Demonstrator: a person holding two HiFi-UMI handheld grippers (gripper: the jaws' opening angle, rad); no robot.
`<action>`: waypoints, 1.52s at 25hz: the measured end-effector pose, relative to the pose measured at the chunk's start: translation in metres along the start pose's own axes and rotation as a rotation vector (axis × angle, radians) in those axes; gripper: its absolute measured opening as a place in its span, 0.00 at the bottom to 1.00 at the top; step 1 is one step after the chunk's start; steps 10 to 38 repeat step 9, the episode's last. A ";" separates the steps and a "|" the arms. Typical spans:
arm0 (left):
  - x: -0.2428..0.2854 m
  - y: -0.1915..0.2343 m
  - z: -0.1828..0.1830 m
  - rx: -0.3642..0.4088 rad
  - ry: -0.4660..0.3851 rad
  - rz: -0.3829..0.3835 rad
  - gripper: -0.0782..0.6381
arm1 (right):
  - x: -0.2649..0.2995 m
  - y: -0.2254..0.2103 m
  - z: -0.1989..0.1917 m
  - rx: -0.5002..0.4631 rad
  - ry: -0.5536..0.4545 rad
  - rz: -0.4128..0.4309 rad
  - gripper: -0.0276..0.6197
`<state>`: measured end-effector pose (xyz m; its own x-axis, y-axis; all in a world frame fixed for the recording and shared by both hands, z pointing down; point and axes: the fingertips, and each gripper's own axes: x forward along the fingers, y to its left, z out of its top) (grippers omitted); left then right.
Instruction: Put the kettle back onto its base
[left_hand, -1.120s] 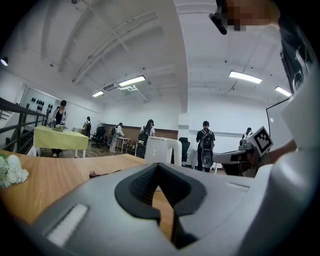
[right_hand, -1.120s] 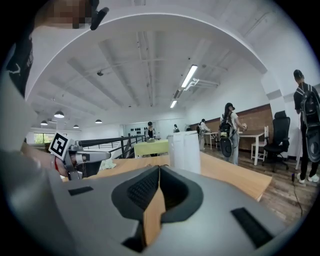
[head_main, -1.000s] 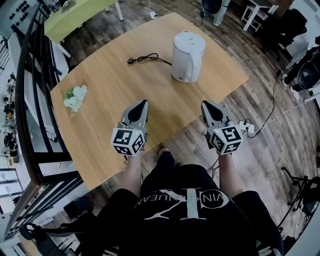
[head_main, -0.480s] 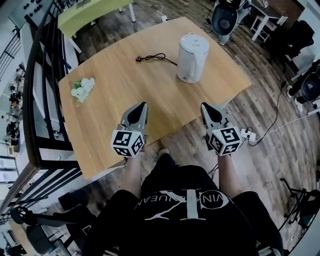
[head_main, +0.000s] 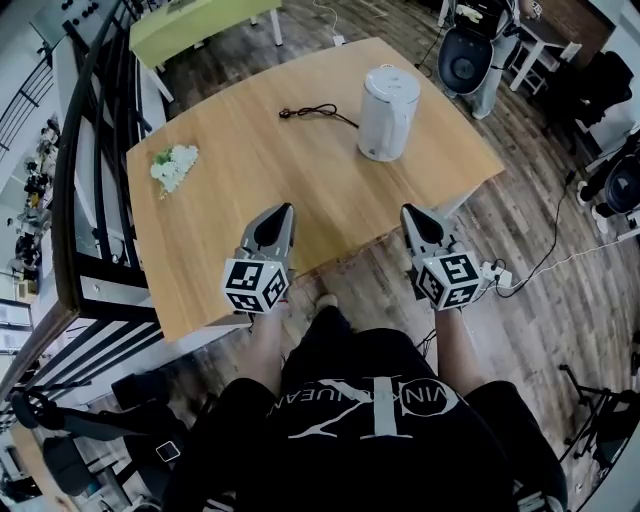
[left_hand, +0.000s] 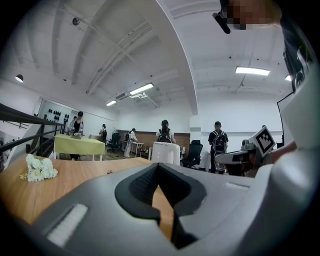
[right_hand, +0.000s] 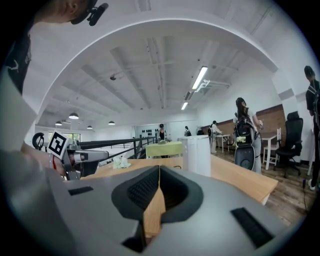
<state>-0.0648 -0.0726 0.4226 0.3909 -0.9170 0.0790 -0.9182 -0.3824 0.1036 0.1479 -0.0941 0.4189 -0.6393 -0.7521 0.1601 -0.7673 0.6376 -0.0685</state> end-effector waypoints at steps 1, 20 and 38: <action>-0.002 -0.001 0.000 0.001 -0.001 0.004 0.12 | -0.002 0.000 0.001 0.000 -0.003 -0.001 0.07; -0.016 -0.011 -0.003 -0.004 -0.002 0.020 0.12 | -0.017 0.002 -0.001 0.018 -0.006 -0.001 0.07; -0.016 -0.011 -0.003 -0.004 -0.002 0.020 0.12 | -0.017 0.002 -0.001 0.018 -0.006 -0.001 0.07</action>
